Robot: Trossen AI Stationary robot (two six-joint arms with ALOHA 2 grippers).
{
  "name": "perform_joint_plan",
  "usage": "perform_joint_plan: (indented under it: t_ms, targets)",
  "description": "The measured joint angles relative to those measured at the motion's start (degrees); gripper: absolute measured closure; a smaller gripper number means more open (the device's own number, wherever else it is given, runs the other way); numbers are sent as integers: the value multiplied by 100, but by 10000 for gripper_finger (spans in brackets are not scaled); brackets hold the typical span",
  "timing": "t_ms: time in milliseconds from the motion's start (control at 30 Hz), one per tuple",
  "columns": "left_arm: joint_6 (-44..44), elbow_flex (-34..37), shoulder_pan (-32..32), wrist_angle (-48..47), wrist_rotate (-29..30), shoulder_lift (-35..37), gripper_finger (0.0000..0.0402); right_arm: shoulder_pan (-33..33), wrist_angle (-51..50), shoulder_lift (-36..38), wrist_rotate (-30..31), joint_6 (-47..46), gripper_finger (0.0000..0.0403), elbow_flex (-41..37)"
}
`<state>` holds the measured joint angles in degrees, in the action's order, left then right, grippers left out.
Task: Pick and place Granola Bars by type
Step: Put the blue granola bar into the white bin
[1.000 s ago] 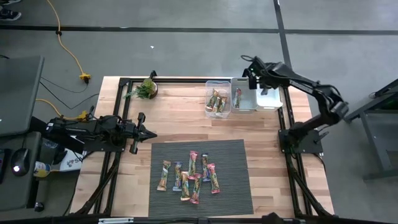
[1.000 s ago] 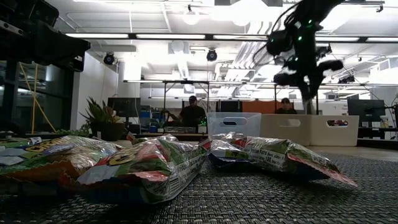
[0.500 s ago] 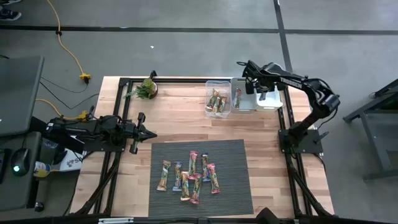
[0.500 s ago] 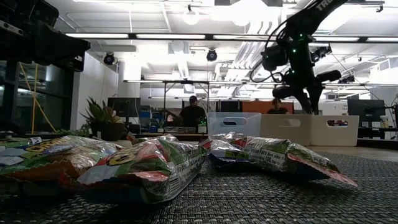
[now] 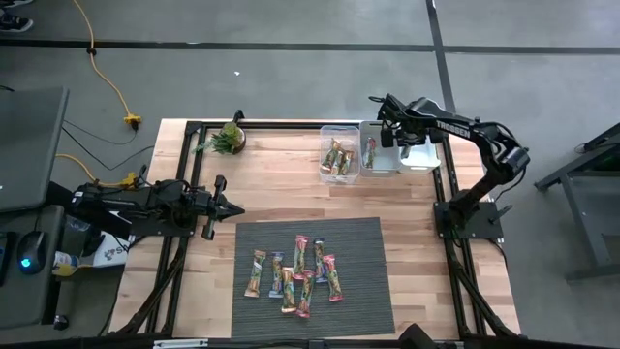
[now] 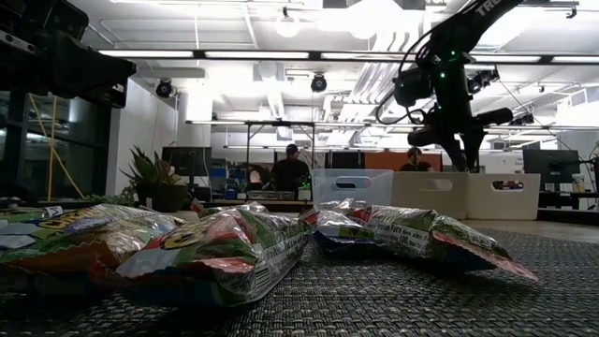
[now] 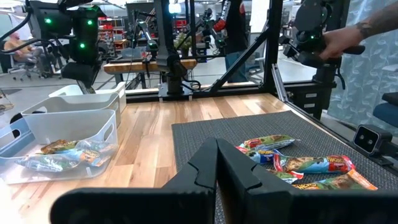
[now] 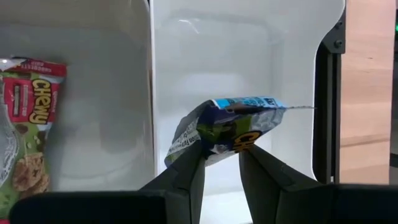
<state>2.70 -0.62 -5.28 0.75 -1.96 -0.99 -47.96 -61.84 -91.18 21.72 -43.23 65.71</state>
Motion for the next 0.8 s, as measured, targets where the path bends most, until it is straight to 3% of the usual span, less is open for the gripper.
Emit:
perform_joint_plan:
  t_ms: [500, 800]
  targets:
    - [0, 0, 1, 0, 2, 2, 401, 13, -195, 0, 32, -25, 318, 0]
    - [0, 0, 1, 0, 0, 0, 401, 484, -197, 312, 558, 39, 269, 17]
